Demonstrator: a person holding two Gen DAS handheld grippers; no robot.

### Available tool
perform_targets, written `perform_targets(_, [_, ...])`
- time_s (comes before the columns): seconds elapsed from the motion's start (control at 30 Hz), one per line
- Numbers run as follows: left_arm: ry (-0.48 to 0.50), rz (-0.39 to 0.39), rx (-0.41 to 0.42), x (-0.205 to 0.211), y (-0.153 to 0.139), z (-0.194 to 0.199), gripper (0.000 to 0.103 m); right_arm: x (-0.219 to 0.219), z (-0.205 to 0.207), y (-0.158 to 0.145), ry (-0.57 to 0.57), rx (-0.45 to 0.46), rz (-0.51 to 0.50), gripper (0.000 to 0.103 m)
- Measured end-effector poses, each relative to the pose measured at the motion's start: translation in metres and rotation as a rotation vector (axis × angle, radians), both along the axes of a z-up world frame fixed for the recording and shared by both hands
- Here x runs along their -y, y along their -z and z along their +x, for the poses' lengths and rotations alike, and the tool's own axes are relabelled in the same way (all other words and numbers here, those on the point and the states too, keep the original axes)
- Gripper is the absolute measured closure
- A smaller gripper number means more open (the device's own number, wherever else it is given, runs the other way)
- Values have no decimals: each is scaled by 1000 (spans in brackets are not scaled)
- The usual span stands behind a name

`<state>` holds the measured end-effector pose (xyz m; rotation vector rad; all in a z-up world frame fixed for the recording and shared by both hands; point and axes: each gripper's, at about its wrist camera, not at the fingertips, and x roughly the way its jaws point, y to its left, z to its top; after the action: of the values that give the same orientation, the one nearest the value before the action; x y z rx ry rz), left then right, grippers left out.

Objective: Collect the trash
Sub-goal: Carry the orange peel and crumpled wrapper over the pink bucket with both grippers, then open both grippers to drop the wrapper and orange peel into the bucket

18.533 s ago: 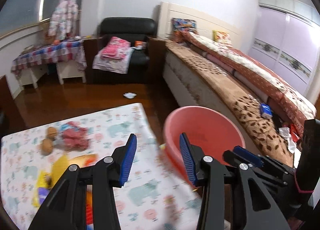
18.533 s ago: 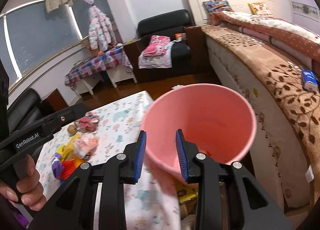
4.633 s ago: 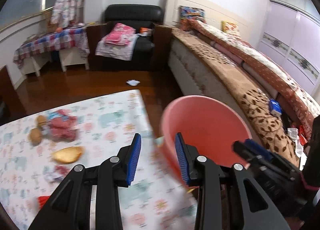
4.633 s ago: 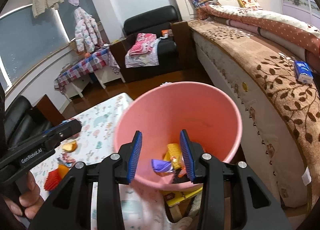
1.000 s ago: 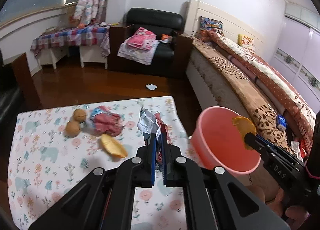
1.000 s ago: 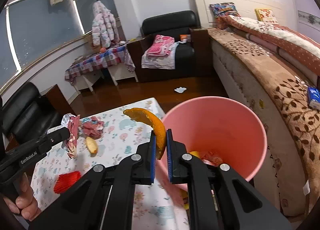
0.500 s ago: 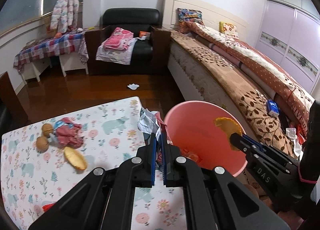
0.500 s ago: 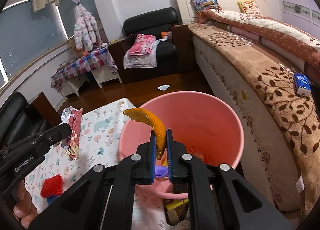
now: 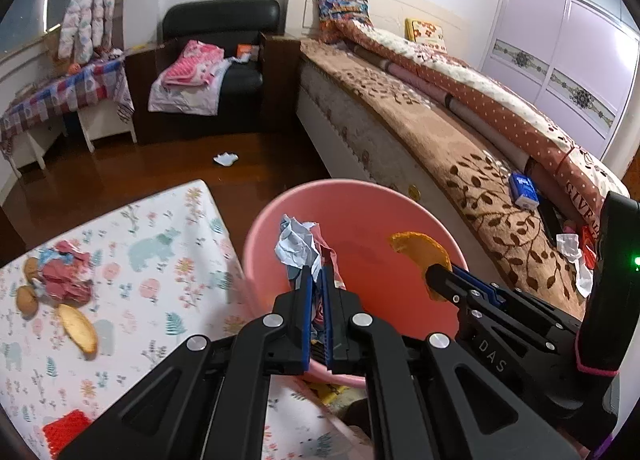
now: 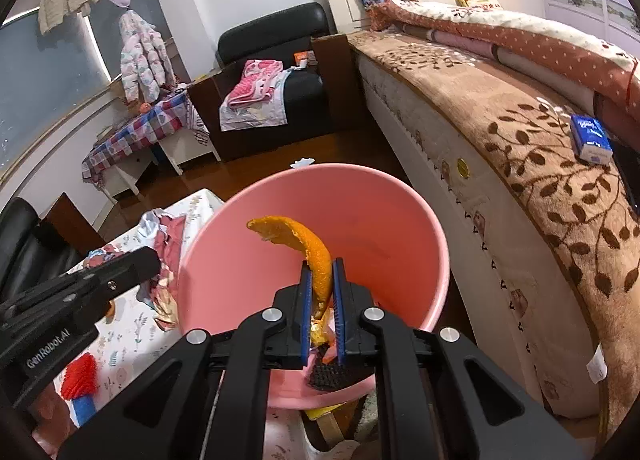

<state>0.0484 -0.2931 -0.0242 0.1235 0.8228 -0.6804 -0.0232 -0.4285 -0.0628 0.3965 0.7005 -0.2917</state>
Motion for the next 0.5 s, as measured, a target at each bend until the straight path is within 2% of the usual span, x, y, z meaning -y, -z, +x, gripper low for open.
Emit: perform_targets(0.5, [6,77,-48,28,36,9,99,12,11,17,6,-39,17,93])
